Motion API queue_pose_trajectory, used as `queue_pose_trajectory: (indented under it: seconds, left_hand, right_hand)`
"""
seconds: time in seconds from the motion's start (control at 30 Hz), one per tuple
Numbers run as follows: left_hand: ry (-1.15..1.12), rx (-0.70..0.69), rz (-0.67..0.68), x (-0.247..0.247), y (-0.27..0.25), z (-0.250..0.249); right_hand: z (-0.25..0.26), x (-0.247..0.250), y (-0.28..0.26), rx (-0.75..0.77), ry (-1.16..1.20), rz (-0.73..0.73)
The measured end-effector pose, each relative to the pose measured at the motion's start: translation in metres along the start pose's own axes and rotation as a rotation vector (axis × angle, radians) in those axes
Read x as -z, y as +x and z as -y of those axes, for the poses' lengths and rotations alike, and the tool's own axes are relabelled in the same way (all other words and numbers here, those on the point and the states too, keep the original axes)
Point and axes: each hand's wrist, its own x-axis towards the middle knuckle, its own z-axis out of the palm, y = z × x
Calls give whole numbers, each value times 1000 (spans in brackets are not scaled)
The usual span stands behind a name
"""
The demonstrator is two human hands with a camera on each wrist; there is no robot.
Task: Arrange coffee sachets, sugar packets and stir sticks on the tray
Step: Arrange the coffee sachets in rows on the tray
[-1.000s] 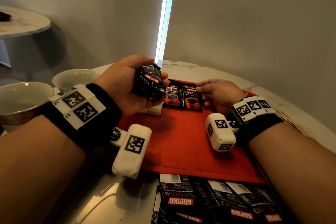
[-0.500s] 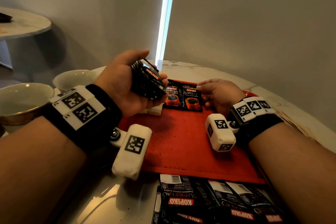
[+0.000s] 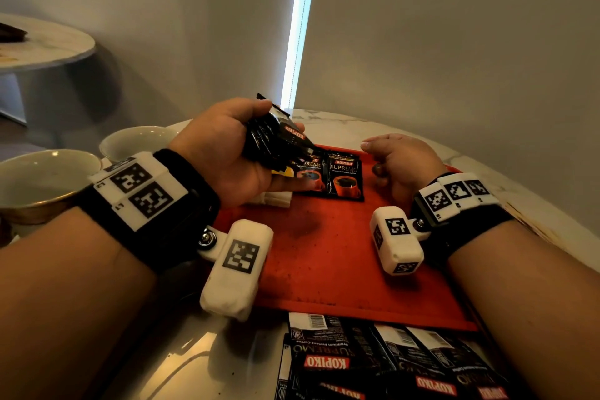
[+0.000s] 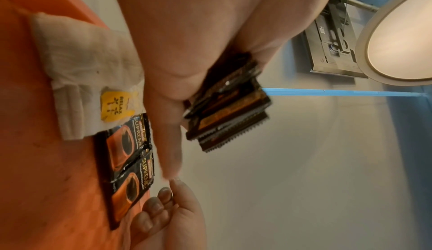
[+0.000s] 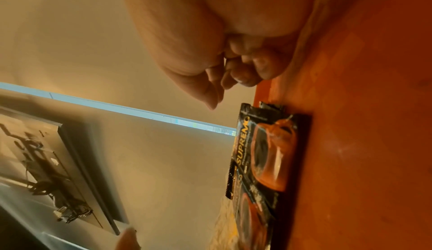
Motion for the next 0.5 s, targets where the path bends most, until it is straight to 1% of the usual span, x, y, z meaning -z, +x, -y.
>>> queue_pose_trajectory:
  seconds: [0.1,0.23,0.3,0.4,0.43,0.5]
  left_hand:
    - [22,15,23,-3,-2,0]
    - [-35,-11,15,-4,-3,0]
    - [-68,-36,3,-4,-4,1]
    - [-94,-83,-10,-5,-5,0]
    - [-102,-94,-12,-5,-5,0]
    - [-101,-103,-27,-5,-6,-1]
  right_hand:
    - [4,3,-1,60,-1,-20]
    - [22,1,-14,157,8,-30]
    - [35,-2,-26,213,35,-2]
    - [52,-8,-43,346,88,166]
    - [56,-11,-49,402,71,242]
    - [59,-15,-61,507,-35,393]
